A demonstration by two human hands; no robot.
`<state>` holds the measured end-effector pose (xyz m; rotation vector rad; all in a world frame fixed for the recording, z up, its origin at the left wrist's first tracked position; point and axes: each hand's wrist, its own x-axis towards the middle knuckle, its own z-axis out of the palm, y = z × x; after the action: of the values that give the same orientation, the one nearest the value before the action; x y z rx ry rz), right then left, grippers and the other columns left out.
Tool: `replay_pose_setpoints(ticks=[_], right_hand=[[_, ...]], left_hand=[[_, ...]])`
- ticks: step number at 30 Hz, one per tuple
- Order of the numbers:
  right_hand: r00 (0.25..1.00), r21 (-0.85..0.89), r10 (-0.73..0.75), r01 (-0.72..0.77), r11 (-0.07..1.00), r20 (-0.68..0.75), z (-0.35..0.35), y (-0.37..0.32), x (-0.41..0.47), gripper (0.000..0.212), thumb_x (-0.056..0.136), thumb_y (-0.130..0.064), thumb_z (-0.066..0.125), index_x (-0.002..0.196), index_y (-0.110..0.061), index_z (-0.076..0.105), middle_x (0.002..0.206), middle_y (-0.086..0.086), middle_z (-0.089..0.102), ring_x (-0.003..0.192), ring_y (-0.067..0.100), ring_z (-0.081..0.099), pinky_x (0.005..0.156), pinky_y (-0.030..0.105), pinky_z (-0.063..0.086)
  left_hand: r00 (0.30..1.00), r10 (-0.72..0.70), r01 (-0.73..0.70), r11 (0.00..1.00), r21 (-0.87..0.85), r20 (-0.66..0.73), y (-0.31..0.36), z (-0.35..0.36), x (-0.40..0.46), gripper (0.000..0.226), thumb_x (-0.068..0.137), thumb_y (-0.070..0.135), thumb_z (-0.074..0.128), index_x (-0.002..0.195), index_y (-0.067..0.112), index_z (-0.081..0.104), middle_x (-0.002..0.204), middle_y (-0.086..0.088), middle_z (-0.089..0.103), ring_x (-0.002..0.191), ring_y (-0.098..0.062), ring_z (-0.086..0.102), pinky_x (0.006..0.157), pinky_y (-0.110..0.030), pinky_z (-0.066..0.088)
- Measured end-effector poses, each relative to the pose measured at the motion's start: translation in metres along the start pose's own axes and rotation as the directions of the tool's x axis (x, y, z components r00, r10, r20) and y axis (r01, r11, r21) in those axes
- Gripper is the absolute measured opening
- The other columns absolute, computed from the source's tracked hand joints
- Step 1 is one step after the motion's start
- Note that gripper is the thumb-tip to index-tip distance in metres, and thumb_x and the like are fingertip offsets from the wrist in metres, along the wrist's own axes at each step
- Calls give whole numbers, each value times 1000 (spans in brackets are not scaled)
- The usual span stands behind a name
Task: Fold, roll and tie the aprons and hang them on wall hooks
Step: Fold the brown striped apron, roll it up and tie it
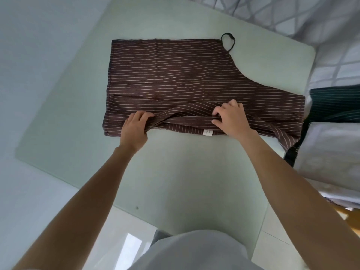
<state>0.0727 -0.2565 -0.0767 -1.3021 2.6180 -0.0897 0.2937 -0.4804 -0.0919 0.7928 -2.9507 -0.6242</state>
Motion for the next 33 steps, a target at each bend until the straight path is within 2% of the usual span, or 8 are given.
replay_pose_setpoints(ticks=[4,9,12,14,18,23,26,33], right_hand=[[990,178,37,-12,984,-139,-10,10,-27,26,91,-34,56,94,-10,64,98,7,63,103,27,52,88,39,38],[997,382,26,2,924,-67,-29,8,-88,18,94,-31,53,93,-14,58,76,-1,62,69,16,56,61,31,44],[1000,420,11,-8,908,-4,-24,1,-131,11,93,-22,56,98,-14,60,84,-1,65,74,14,58,62,20,40],[999,446,26,-13,895,-22,-16,-4,-158,12,92,-19,57,99,-11,62,89,1,66,80,16,59,67,23,41],[998,421,39,-10,907,-59,3,-9,-204,18,94,-23,55,100,-8,63,90,5,65,83,20,58,68,27,40],[979,194,-151,176,965,-135,11,-16,-254,40,93,-45,36,84,-14,59,68,-3,59,62,18,53,55,25,34],[970,173,-199,222,960,-138,12,-20,-282,35,93,-46,41,84,-17,59,65,-6,56,51,12,51,40,21,39],[987,228,-149,158,961,-58,29,-36,-329,8,85,-21,68,87,-14,68,83,0,64,66,14,60,51,8,32]], left_hand=[[992,44,-51,997,-66,-117,-9,-18,-25,28,83,1,63,108,14,64,108,-5,63,88,-23,63,66,-30,53],[942,183,-201,979,-35,-282,-5,-38,-70,11,84,13,68,94,11,73,90,-4,72,76,-19,68,70,-26,52],[952,163,-176,984,-27,-258,2,-38,-101,13,88,17,62,95,11,71,87,-4,71,72,-19,67,66,-22,48],[966,142,-152,988,-31,-216,8,-35,-124,17,91,22,54,95,13,67,85,-2,70,67,-19,65,60,-21,47],[980,97,-97,995,9,-171,20,-24,-171,17,93,27,43,98,19,57,84,-2,68,62,-22,63,54,-25,48],[990,1,8,998,64,-144,27,-14,-234,20,96,25,44,99,16,61,86,0,68,68,-22,63,53,-21,40],[985,-44,56,996,67,-167,32,-10,-266,12,93,18,53,98,15,64,87,-1,69,72,-23,64,55,-22,41],[972,-165,174,984,43,-165,43,4,-307,10,91,13,56,94,14,65,94,-1,66,88,-25,59,60,-32,48]])
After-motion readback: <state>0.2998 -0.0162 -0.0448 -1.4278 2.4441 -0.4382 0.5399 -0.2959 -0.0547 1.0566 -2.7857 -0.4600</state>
